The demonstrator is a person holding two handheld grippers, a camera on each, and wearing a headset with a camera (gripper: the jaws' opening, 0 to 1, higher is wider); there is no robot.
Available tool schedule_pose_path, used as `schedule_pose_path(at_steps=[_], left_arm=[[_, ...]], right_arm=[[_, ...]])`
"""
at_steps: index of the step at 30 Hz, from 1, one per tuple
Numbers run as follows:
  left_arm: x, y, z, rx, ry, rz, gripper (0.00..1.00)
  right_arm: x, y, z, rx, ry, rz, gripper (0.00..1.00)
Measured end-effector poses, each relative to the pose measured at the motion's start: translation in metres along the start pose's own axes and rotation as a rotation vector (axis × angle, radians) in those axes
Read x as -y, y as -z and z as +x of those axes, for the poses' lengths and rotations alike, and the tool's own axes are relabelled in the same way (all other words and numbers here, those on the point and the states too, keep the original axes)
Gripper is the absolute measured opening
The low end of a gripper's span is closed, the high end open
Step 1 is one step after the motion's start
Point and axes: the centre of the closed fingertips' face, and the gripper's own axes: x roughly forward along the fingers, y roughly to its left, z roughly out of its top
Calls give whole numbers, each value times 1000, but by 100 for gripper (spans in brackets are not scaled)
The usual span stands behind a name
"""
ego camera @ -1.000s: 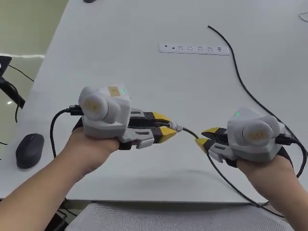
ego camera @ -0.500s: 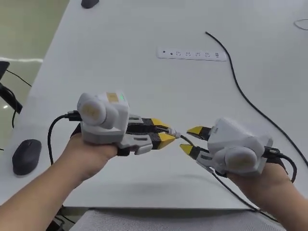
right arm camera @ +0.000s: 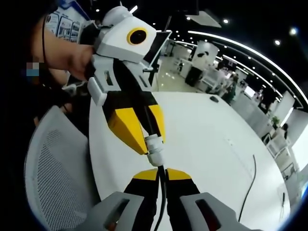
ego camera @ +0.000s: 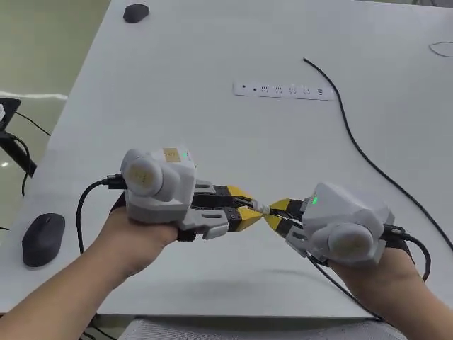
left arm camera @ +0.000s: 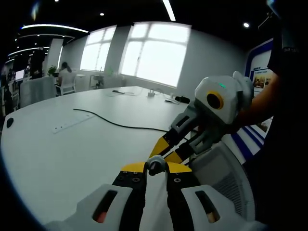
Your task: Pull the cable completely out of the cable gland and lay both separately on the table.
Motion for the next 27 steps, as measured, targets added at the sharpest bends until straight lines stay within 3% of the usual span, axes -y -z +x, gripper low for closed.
schedule_pose_path(at_steps=[11, 18, 27], left_arm=[[-1, -8, -8, 37, 2, -11, 15], [-2, -11, -11, 58, -13, -27, 15], [-1, -10, -12, 62, -15, -36, 15]], right_arm=[[10, 14, -3, -30, 38, 73, 0], [19, 34, -6, -68, 49, 169, 0], [25, 64, -19, -111, 77, 212, 0]])
